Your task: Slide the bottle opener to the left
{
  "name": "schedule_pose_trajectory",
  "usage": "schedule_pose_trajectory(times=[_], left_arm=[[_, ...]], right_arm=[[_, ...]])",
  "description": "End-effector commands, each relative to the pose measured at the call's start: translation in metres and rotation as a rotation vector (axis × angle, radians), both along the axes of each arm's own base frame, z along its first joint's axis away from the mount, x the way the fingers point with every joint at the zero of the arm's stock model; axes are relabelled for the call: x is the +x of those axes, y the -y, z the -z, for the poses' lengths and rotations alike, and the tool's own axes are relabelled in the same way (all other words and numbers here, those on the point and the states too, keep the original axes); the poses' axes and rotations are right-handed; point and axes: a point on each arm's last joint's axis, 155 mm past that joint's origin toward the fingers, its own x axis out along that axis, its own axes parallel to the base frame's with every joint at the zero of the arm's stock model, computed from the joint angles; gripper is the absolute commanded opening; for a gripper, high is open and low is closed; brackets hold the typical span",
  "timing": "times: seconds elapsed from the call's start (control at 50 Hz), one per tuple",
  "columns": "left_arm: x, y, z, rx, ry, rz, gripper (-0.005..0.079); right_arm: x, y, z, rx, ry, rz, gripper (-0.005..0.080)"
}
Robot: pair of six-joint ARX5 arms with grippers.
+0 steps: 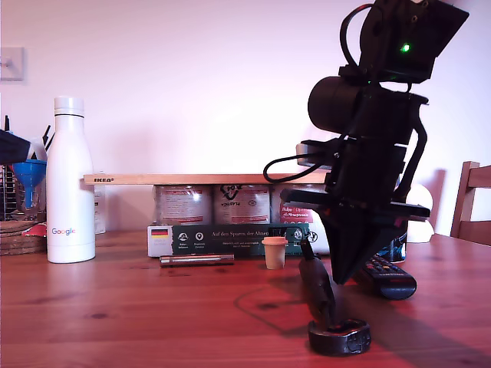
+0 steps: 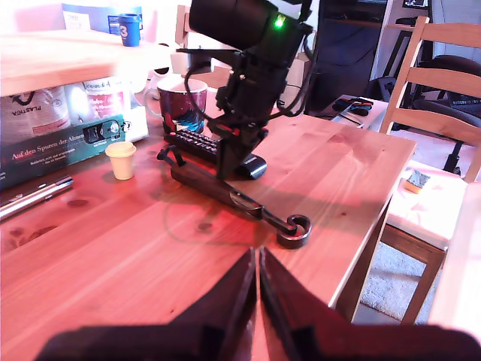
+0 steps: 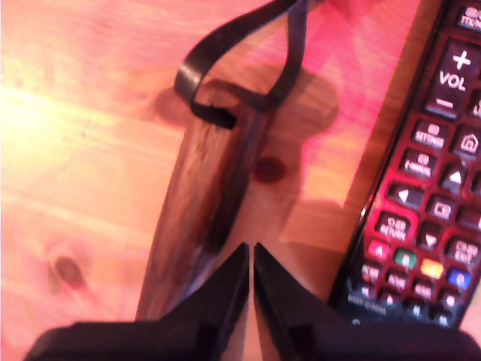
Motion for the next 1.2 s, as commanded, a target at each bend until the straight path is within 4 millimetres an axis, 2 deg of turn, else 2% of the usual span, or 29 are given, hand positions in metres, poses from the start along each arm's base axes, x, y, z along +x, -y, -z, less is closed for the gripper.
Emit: schedule_pose_trajectory(times=[0.0,0.14,0.4,0.92,1.18], left_arm=[[-0.001,0.0,0.011,0.017,-0.018,0.003,-0.0024],[-0.001,0.0,0.011,0.017,-0.018,0.003,-0.0024],[-0.001,0.0,0.011,0.017,-0.018,0.003,-0.0024],[-0.001,0.0,0.011,0.017,-0.018,0.003,-0.0024],[-0.001,0.0,0.011,0.017,-0.018,0.003,-0.0024]], right_arm=[[0.001,-0.006,0.006,-0.002,-0.011,-0.004,-0.0013],[0.0,-0.014,0.007,0.004,-0.022,-0.018,-0.0013],[0.0,-0.03,-0.004,0.024,-0.014,-0.036,-0.0013],[-0.023,-0.023,0.003,-0.01,-0.108,-0.031,-0.0013],[-0.039,-0.037,0.003,0.018,-0.149,-0.062,-0.0013]])
